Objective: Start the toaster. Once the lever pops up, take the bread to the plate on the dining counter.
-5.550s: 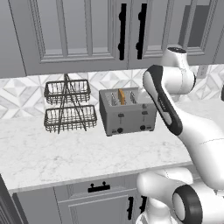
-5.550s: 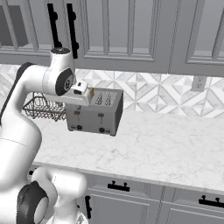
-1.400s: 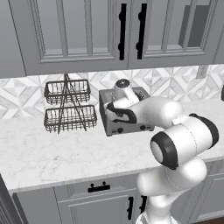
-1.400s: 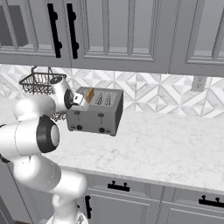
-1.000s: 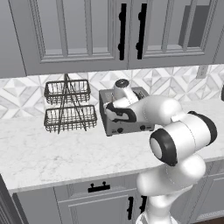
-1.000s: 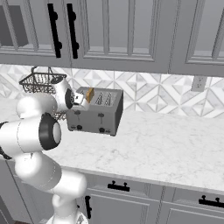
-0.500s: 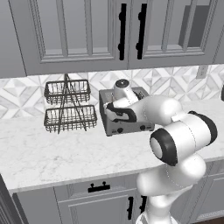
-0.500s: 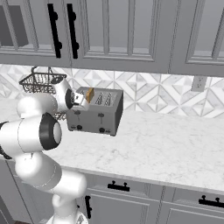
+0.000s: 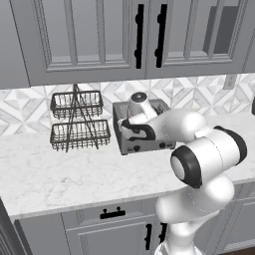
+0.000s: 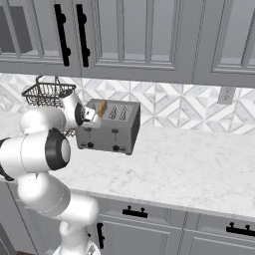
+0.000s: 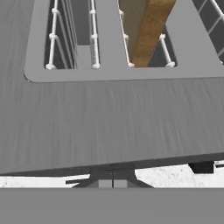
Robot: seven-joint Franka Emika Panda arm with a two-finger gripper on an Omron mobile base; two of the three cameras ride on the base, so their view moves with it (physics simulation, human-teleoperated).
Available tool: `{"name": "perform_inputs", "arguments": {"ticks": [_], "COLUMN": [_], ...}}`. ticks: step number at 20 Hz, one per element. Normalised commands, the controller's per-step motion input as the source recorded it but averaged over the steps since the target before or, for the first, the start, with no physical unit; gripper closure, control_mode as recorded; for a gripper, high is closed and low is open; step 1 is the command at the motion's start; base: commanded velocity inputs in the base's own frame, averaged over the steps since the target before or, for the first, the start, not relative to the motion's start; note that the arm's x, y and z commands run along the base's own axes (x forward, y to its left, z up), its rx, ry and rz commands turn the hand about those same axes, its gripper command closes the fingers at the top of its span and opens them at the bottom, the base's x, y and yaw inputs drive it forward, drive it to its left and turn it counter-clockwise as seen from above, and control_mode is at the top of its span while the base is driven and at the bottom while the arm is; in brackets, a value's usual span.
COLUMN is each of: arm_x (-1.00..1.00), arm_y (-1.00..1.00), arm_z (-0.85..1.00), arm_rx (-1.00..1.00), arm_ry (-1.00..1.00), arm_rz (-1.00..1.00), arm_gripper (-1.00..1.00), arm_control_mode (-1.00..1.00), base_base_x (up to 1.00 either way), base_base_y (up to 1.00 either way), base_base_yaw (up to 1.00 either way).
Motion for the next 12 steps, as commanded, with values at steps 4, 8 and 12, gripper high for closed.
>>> {"name": "perform_inputs", "arguments": {"ticks": [4, 8, 12], "arm_x": [-0.10, -0.05, 0.01], "arm_y": [0.00, 0.00, 0.00], "arm_z": [-0.51, -0.56, -0.39], "arm_rx": [0.01, 0.00, 0.00], "arm_ry": [0.00, 0.00, -0.02], "arm_rz": [-0.02, -0.04, -0.02], "arm_gripper": [1.00, 1.00, 1.00], "arm_control_mode": [-1.00, -1.00, -1.00], "base_base_x": [0.00, 0.00, 0.00], "base_base_y": [0.00, 0.00, 0.00], "base_base_yaw": [0.00, 0.00, 0.00]}}
